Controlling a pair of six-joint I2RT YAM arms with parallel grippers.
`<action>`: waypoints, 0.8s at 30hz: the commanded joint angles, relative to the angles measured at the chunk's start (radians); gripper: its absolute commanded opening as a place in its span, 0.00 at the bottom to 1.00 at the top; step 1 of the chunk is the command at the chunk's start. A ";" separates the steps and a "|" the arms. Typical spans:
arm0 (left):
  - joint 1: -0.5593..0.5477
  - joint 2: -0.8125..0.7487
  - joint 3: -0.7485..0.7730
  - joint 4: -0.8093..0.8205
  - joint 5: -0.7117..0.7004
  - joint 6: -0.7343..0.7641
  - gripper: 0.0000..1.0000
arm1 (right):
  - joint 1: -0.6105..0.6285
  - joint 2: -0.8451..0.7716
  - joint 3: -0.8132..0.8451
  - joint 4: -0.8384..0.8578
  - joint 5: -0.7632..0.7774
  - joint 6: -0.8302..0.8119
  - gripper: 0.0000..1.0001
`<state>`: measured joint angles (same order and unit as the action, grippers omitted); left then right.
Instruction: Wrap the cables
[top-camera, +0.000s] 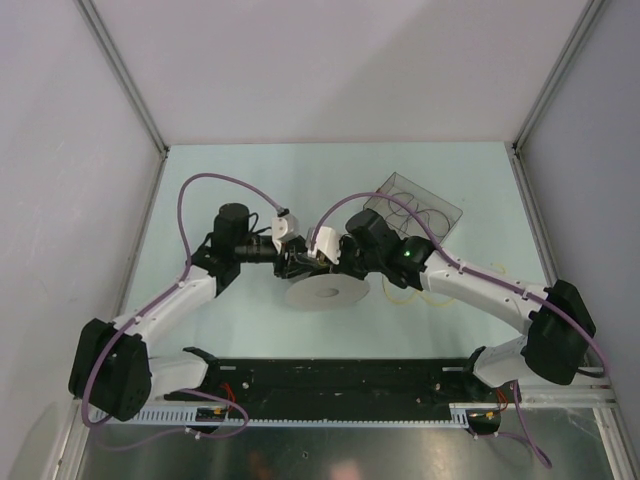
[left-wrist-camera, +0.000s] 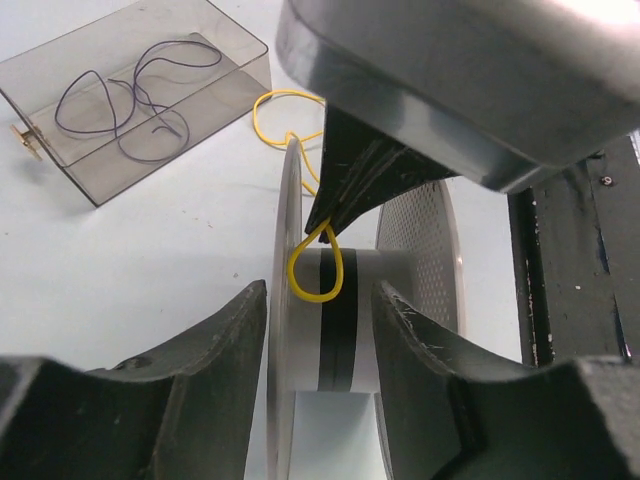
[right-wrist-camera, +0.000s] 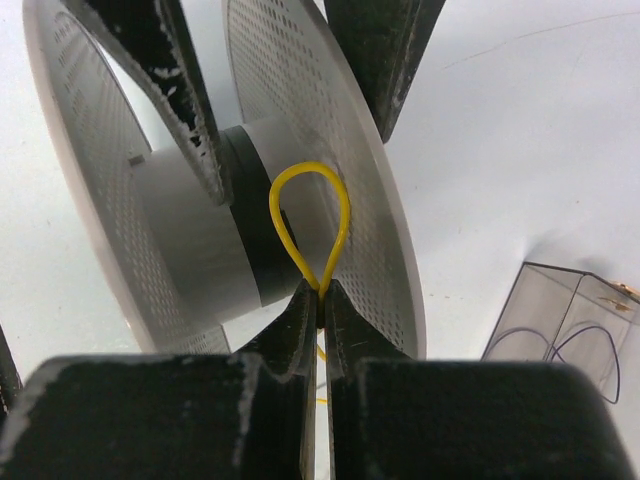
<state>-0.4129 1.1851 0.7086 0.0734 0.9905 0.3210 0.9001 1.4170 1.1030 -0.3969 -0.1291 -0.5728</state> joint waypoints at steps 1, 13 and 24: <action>-0.019 0.013 -0.003 0.055 0.018 -0.019 0.52 | 0.000 0.009 0.020 0.057 0.004 0.035 0.00; -0.041 0.082 -0.013 0.143 -0.033 -0.050 0.44 | -0.002 0.014 0.005 0.091 -0.024 0.065 0.00; -0.059 0.095 -0.014 0.149 -0.030 -0.043 0.18 | -0.021 0.036 0.002 0.123 -0.032 0.086 0.00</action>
<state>-0.4561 1.2770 0.6994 0.1761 0.9428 0.2802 0.8871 1.4506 1.1015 -0.3405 -0.1482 -0.5083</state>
